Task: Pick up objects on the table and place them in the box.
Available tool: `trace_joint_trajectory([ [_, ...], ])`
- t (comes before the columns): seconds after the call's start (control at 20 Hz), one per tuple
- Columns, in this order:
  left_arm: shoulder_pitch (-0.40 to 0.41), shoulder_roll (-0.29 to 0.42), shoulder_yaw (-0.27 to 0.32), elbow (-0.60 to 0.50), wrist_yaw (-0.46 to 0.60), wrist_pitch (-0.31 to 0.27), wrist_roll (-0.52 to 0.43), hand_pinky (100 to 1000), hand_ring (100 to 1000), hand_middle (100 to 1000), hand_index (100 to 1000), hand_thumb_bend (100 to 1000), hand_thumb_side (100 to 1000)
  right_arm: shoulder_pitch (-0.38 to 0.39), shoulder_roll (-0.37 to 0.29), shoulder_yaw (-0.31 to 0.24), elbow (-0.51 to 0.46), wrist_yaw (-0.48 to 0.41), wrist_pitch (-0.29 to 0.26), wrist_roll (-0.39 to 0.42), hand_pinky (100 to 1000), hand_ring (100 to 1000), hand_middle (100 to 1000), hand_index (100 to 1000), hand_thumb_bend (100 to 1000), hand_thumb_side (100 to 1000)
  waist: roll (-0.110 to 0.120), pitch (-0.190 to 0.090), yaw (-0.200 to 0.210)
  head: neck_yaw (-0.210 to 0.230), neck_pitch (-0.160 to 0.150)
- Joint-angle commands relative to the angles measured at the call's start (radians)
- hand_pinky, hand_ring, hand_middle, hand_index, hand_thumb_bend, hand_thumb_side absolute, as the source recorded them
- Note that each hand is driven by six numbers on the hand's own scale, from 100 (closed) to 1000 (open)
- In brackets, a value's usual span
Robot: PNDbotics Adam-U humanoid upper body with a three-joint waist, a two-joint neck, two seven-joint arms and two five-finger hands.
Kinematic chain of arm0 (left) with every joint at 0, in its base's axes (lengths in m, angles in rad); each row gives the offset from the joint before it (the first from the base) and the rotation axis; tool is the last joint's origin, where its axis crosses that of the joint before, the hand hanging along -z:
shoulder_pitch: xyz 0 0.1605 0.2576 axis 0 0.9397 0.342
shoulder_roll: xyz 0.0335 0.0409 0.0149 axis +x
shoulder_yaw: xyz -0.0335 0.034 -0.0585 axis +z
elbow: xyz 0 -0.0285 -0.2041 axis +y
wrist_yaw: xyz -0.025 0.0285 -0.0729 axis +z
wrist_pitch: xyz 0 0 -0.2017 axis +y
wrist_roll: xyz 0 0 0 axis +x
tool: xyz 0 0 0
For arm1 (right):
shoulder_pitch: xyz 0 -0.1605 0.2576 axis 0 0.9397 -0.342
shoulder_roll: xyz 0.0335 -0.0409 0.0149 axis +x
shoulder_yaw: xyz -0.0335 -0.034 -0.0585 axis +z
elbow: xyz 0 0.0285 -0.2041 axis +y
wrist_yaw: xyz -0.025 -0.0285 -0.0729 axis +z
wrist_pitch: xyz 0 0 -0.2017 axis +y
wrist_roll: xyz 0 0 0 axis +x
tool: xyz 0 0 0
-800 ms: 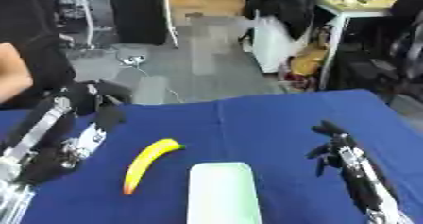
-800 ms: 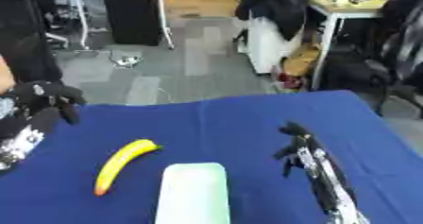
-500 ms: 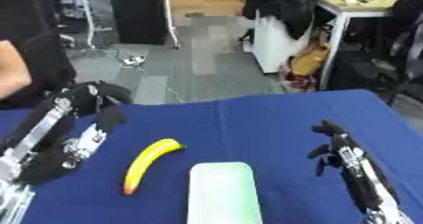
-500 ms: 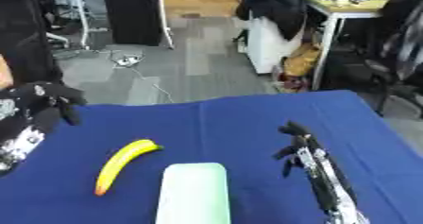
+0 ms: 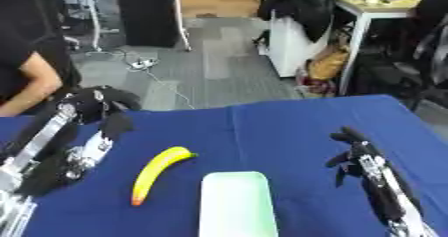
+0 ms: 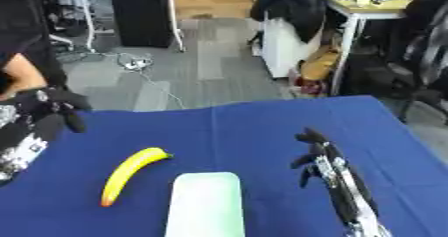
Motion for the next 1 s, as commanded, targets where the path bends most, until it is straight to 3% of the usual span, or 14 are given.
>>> trace_joint_trajectory([
  [0.05, -0.047, 0.047, -0.014, 0.021, -0.035, 0.035, -0.009, 507, 521, 623, 778, 100, 724, -0.009, -0.018, -0.008, -0.020, 0.008, 0.000, -0.004, 328, 562, 835, 957, 100, 886, 0.002, -0.023, 0.001, -0.005, 0.005],
  [0.2, -0.130, 0.135, -0.074, 0.108, -0.100, 0.069, -0.035, 528, 539, 645, 789, 100, 660, 0.001, -0.021, -0.006, -0.013, 0.012, 0.001, -0.003, 326, 562, 835, 957, 100, 886, 0.006, -0.036, 0.006, -0.002, 0.018],
  [0.35, -0.220, 0.191, -0.134, 0.239, -0.173, 0.062, -0.059, 552, 570, 668, 795, 100, 623, 0.012, -0.022, -0.003, -0.006, 0.014, 0.001, -0.002, 326, 561, 835, 958, 100, 887, 0.012, -0.046, 0.011, 0.003, 0.028],
  [0.6, -0.294, 0.177, -0.173, 0.414, -0.271, 0.005, -0.075, 566, 593, 684, 793, 100, 618, 0.012, -0.020, 0.002, -0.002, 0.016, 0.000, 0.003, 326, 561, 835, 958, 100, 887, 0.015, -0.047, 0.004, 0.008, 0.030],
  [1.0, -0.323, 0.142, -0.172, 0.536, -0.354, -0.024, -0.080, 582, 613, 701, 791, 100, 613, 0.011, -0.022, 0.001, -0.001, 0.017, 0.000, 0.003, 327, 561, 835, 958, 100, 887, 0.023, -0.046, -0.001, 0.009, 0.035],
])
